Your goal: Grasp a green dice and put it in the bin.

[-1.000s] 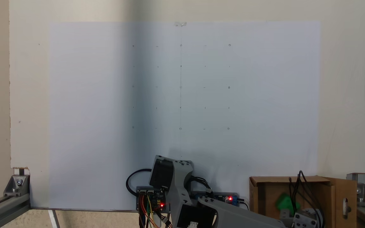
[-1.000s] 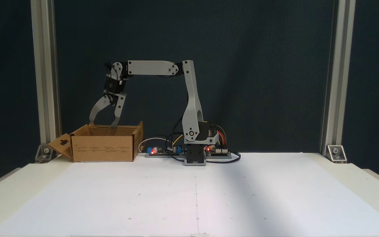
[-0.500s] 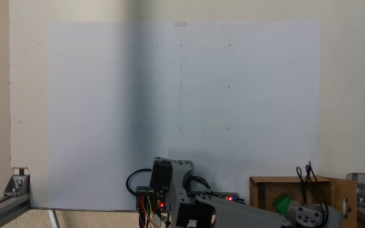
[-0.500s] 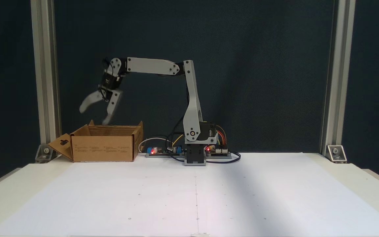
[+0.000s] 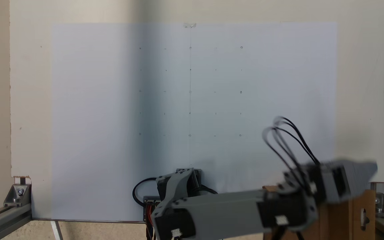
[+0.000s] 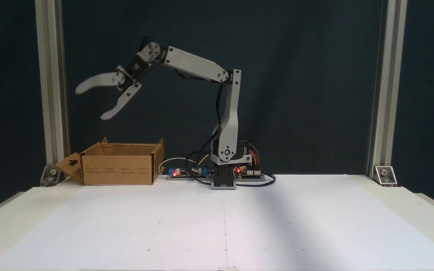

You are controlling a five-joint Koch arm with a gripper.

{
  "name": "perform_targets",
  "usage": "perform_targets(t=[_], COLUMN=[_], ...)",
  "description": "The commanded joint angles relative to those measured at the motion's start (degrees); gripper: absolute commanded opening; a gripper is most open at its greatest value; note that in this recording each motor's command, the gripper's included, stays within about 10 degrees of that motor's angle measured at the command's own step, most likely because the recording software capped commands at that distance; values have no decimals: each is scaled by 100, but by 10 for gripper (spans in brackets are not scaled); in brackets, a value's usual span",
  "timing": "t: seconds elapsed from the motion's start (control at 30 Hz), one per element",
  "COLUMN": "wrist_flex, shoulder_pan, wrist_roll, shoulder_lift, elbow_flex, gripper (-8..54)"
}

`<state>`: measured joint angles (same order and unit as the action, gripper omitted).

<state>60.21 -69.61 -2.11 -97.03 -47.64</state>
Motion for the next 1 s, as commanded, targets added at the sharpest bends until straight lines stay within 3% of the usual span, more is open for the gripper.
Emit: perform_targets(t=[0.0, 0.5, 0.77, 0.97], wrist_flex=[-431, -1002, -1151, -2248], shoulder_pan=[633, 5449, 6776, 6812], wrist_roll=[404, 510, 712, 703], shoulder_lift=[-396, -905, -1310, -1811], elbow_flex=[439, 439, -272, -1925], gripper=[443, 445, 445, 444])
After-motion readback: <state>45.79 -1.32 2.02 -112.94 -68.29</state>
